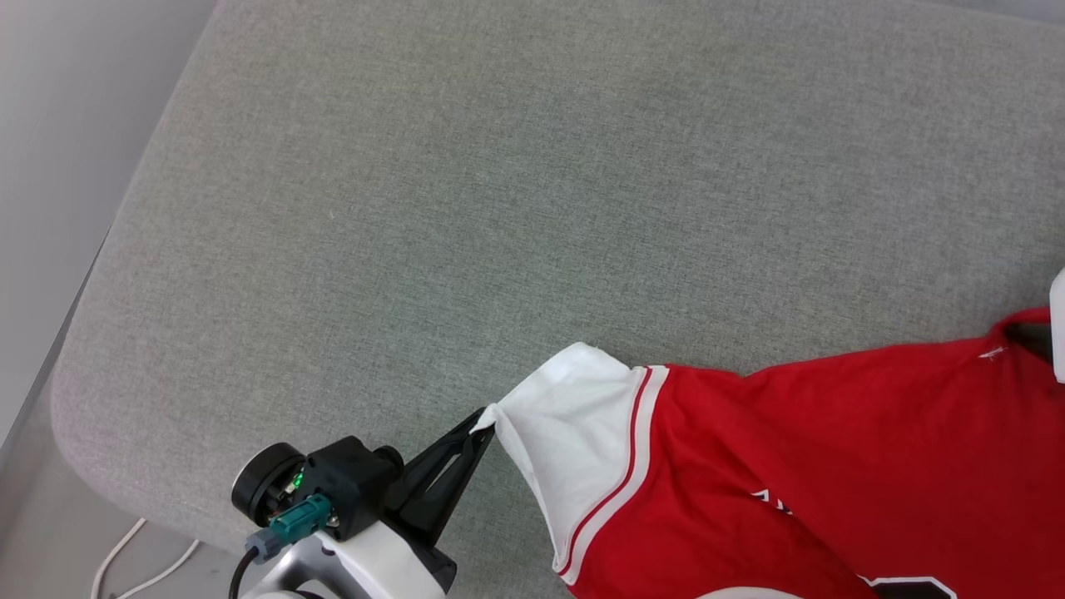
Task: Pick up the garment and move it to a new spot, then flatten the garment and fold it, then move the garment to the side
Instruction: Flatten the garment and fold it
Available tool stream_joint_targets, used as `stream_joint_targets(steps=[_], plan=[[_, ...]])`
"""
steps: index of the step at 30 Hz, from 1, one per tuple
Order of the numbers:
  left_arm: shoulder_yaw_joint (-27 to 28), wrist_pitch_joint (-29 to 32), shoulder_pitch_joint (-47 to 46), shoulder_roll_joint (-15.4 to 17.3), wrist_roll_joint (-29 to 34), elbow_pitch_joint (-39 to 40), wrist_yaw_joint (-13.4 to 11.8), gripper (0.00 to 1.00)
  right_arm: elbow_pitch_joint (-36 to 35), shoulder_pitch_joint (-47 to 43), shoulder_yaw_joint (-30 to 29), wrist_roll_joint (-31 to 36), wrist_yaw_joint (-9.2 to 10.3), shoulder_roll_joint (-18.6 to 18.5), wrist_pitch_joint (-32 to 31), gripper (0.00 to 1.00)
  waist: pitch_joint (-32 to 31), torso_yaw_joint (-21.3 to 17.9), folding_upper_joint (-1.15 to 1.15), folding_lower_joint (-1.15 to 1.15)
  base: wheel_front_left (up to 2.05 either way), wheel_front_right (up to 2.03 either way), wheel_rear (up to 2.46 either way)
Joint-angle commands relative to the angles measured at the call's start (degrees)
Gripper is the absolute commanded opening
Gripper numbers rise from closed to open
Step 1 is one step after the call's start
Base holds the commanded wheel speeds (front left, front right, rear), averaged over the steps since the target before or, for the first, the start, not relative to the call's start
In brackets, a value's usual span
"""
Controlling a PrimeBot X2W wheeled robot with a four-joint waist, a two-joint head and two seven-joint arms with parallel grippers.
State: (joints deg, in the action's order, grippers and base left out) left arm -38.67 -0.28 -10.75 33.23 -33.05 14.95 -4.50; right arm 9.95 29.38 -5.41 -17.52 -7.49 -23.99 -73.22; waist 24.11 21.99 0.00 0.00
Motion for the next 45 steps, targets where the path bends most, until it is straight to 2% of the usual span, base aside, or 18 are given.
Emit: stream_joint_targets(steps=[1,2,3,11,22,26,36,45], plan=[[-0.1,-0.5,-0.6,-0.5,0.1,-0.2,0.2,0.00,4.0,-4.2,1.7,-0.6,0.00,1.8,-0.8,1.00,0.3,0.3,0.00,0.00,0.00,0.00,0.00],[-0.2,-0.5,-0.7,-0.5,0.1,-0.4,0.1,0.00,5.0,-5.7,1.9,-1.2,0.00,1.8,-0.9,0.11,0.4,0.4,0.00,0.00,0.00,0.00,0.00],[-0.1,-0.5,-0.7,-0.4,0.0,-0.5,0.1,0.00,5.2,-6.1,2.1,-1.2,0.00,1.7,-0.9,0.00,0.4,0.4,0.00,0.00,0.00,0.00,0.00],[0.6,-0.6,-1.4,0.3,0.3,-0.4,-0.6,0.00,4.5,-4.7,2.2,-3.2,0.01,1.3,2.5,0.00,-2.5,-2.1,0.00,0.00,0.00,0.00,0.00],[3.9,-0.5,-1.6,3.1,-0.2,2.1,-2.8,0.00,0.9,0.7,4.0,-7.7,0.01,-0.8,14.9,0.00,-11.4,-7.8,0.00,0.00,0.00,0.00,0.00],[7.3,0.0,-1.9,4.9,-0.7,4.2,-5.2,0.00,-2.2,1.7,3.5,-10.6,0.01,-1.8,18.0,0.00,-15.0,-10.6,0.00,0.00,0.00,0.00,0.00],[13.8,0.4,-5.5,7.9,-1.7,10.7,-7.8,0.00,-13.7,1.3,3.9,-14.8,0.01,-3.7,23.4,0.00,-20.4,-15.2,0.00,0.00,0.00,0.00,0.00],[21.0,-0.8,-12.6,8.8,-2.6,13.5,-10.0,0.00,-21.6,4.2,5.4,-17.1,0.01,-4.1,27.1,0.00,-22.8,-19.3,0.00,0.00,0.00,0.00,0.00]])
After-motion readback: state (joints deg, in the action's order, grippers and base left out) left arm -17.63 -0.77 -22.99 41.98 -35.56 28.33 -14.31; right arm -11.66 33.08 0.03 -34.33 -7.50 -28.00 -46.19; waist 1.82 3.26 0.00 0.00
